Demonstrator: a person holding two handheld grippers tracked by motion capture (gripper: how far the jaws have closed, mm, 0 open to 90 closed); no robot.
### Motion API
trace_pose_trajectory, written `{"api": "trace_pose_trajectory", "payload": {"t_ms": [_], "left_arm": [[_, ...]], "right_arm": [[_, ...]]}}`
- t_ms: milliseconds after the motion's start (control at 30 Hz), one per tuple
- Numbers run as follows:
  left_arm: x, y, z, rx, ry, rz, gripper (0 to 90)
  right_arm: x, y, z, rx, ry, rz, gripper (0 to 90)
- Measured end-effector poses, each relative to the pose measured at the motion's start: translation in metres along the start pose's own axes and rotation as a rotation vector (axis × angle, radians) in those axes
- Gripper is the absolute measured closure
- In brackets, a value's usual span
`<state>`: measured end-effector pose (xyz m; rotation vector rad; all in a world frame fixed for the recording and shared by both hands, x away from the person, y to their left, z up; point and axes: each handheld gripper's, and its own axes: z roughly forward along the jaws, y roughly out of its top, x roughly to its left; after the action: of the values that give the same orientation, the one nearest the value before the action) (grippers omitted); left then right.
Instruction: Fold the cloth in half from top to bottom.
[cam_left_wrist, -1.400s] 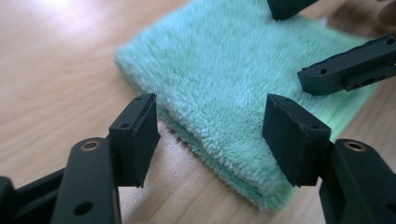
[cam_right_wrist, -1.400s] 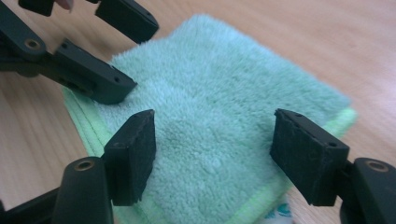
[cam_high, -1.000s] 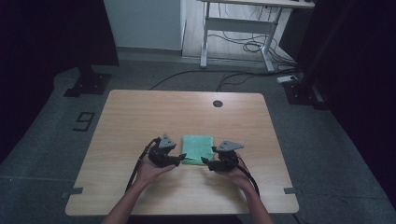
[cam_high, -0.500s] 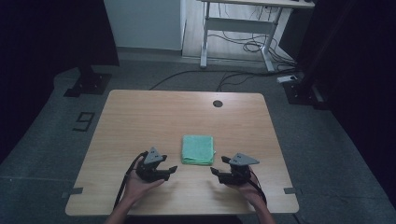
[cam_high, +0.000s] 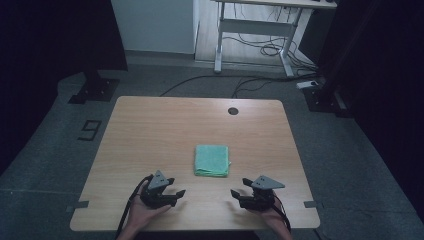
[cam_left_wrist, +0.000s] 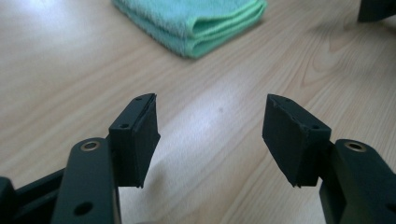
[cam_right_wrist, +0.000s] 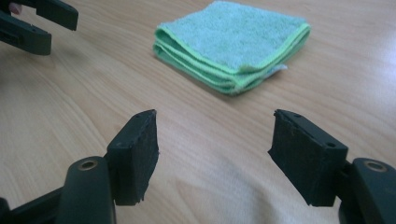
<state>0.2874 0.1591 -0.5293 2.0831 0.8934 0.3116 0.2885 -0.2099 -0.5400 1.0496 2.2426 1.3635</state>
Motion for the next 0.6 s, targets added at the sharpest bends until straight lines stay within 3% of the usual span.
{"api": "trace_pose_trajectory", "payload": {"t_ms": [267,600], "left_arm": [[0.0001,-0.0077,0.0013,0.016,0.015,-0.002,36.3],[0.0017,-0.0067,0.0005,0.011,0.002,-0.012,36.4]], "right_arm": [[-0.0009,-0.0084,-0.0060,0.020,-0.012,0.012,31.6],[-0.0007,-0.0084,-0.0054,0.016,-0.013,0.012,31.4]]}}
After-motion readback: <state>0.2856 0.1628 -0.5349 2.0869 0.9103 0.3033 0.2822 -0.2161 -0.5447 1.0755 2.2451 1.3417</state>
